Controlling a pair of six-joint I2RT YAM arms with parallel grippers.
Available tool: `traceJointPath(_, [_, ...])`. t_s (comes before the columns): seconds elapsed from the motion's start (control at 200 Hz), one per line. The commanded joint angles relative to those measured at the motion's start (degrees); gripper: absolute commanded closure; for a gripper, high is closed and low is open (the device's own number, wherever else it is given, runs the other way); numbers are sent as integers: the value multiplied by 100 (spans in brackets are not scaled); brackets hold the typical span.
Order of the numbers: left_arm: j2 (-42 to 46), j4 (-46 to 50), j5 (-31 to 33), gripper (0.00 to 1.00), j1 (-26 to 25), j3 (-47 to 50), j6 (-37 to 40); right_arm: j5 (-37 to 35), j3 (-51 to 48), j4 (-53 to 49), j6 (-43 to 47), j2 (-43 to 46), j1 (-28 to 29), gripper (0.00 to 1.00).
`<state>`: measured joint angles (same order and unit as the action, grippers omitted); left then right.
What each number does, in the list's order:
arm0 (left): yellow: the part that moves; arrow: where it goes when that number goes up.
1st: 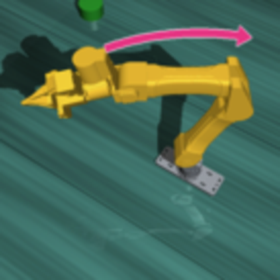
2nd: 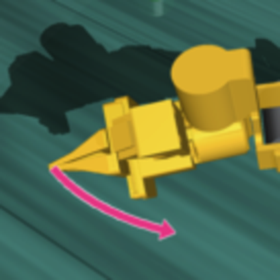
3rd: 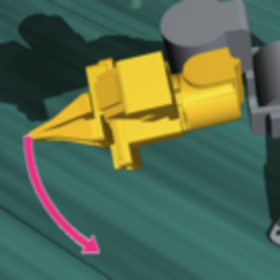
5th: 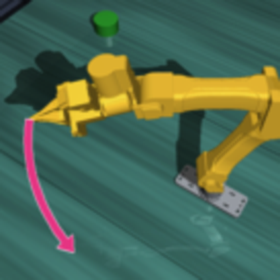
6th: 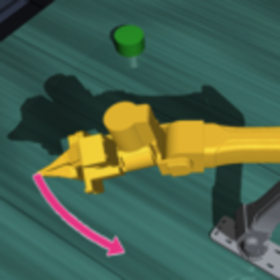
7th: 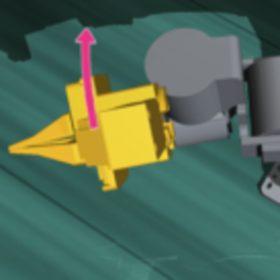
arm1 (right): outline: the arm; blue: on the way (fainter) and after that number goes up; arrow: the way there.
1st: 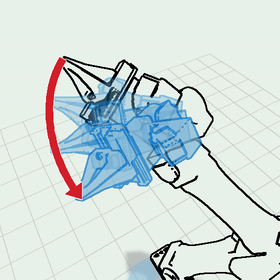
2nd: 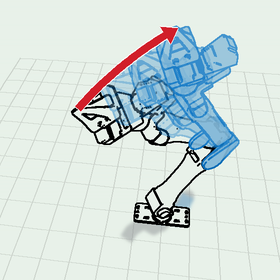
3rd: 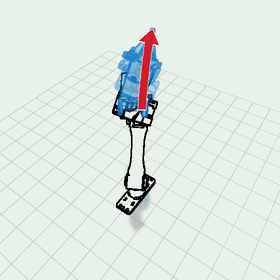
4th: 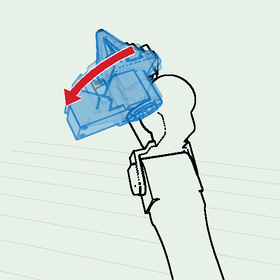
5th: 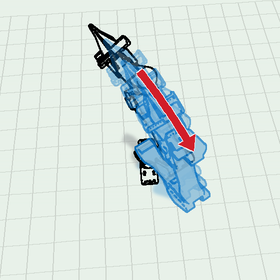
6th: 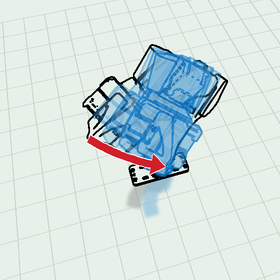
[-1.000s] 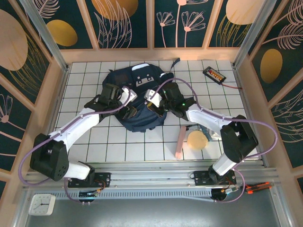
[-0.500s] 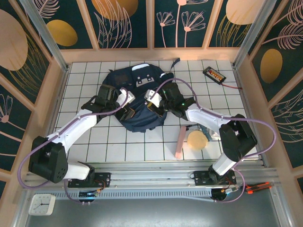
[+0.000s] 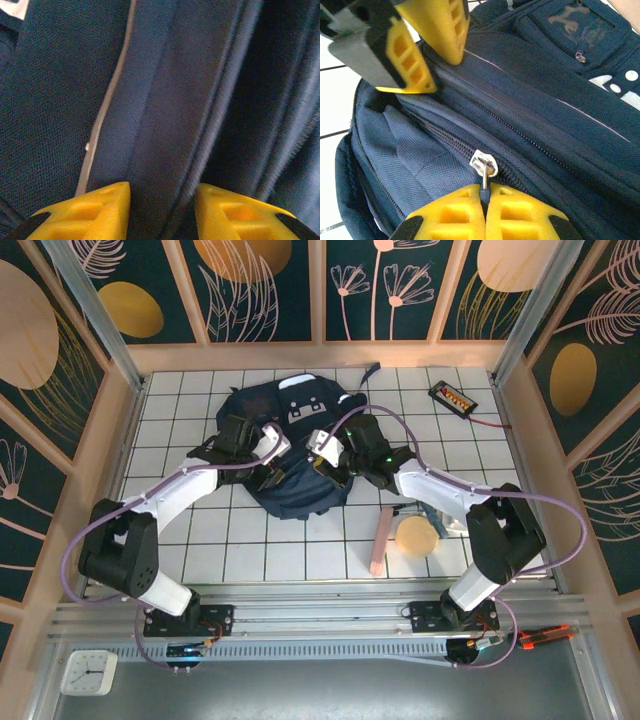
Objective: Pack the student bag
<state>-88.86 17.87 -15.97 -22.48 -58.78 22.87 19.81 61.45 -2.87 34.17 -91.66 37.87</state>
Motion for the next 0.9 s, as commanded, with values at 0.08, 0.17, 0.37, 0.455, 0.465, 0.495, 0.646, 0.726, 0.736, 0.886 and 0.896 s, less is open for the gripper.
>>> traceJointPath(0.08, [-217,-47,-95,88,24,-315,108,99,113,138,129,307,-83,100])
traceJointPath(0.17, [-250,-38,-100,100,29,-352,80,115,96,142,139,315,-115,100])
traceJointPath(0.37, [-648,417,-156,100,34,-1210,-1086,-108,236,-79,205,235,-183,100])
traceJointPath(0.455, [-1097,816,-390,100,20,-1937,-1641,-639,535,-504,189,118,-130,100])
traceJointPath(0.465, [-1135,844,-412,100,17,-2021,-1684,-683,557,-556,182,108,-122,100])
traceJointPath(0.495, [-1183,886,-381,100,-6,-2184,-1844,-858,638,-657,163,100,-85,100])
traceJointPath(0.646, [-1341,1192,72,100,-123,-3034,-2553,-1597,708,-937,-94,199,415,100])
traceJointPath(0.726, [-1535,1554,389,100,-261,-3555,-2715,-1836,804,-1146,-470,136,705,100])
traceJointPath(0.736, [-1566,1604,409,100,-284,-3608,-2730,-1857,813,-1152,-525,132,735,100])
traceJointPath(0.886, [-1910,2247,1122,100,-538,-4513,-2991,-2052,855,-1240,-1205,163,1050,100])
traceJointPath(0.896, [-1921,2280,1153,100,-538,-4553,-3035,-2052,856,-1228,-1265,172,1057,100])
